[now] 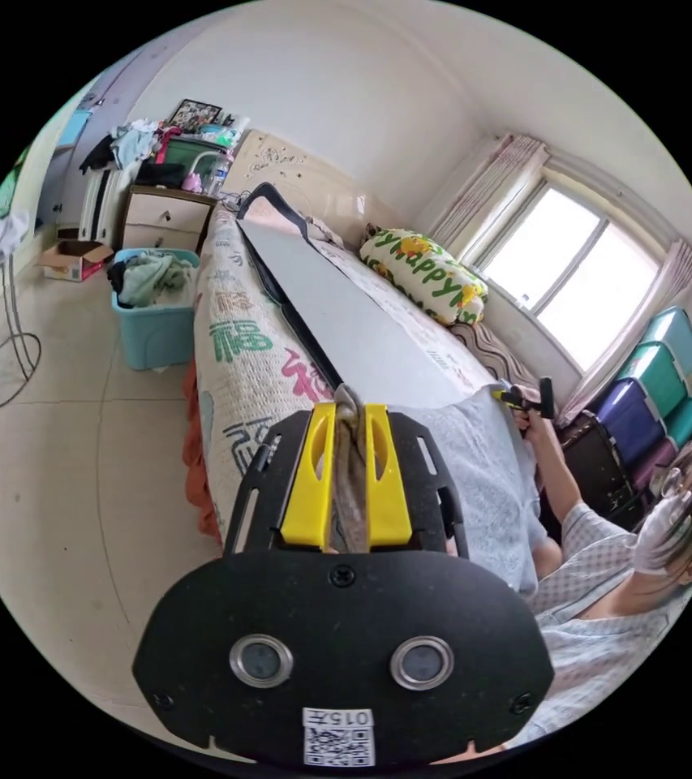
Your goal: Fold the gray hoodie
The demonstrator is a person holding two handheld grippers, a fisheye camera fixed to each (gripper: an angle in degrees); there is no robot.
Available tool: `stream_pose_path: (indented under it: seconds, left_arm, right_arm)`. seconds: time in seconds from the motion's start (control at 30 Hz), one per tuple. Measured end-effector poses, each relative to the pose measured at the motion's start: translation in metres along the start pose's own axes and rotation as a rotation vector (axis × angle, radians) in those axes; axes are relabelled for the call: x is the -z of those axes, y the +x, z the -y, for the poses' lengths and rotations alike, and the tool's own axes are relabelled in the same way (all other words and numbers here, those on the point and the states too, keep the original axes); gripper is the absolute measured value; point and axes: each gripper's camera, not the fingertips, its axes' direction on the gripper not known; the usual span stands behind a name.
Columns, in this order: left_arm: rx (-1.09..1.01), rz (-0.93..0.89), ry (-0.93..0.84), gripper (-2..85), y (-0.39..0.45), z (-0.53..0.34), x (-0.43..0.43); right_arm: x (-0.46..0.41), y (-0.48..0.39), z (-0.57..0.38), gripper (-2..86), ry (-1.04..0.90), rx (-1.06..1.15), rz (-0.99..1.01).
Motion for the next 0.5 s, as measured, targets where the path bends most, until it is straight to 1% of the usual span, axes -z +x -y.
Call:
stream_pose_path:
  seconds: [0.07,0.2,0.27,0.37,0.4,0.43,0.5]
  left_arm:
    - [-0.035,0.049,-0.001,5.5,0.029,0.027,-0.004]
    - [-0.030,0.073,0.044,5.4,0.053,0.071,-0.006]
    - [-0.034,0.122,0.072,5.6,0.064,0.098,-0.010]
    - [-0.005,0.132,0.065,6.0,0.058,0.117,-0.029]
    - [0.008,0.130,0.048,6.2,0.054,0.119,-0.034]
    - [0.055,0.138,0.025,6.3,0.043,0.119,-0.042]
    - [0.115,0.186,0.053,6.2,0.032,0.112,-0.034]
  right_arm:
    - [-0.002,-0.020,0.020,7.2,-0.021,0.038,-0.104]
    - [0.003,-0.039,0.054,7.2,0.001,0.037,-0.160]
    - [0.007,-0.049,0.074,7.3,0.057,0.023,-0.207]
    - [-0.001,-0.050,0.091,7.9,0.088,-0.025,-0.233]
    - [-0.006,-0.048,0.093,8.2,0.069,-0.041,-0.234]
    - [-0.019,-0.042,0.097,8.8,0.003,-0.083,-0.234]
    - [-0.030,-0.037,0.094,8.8,-0.036,-0.145,-0.293]
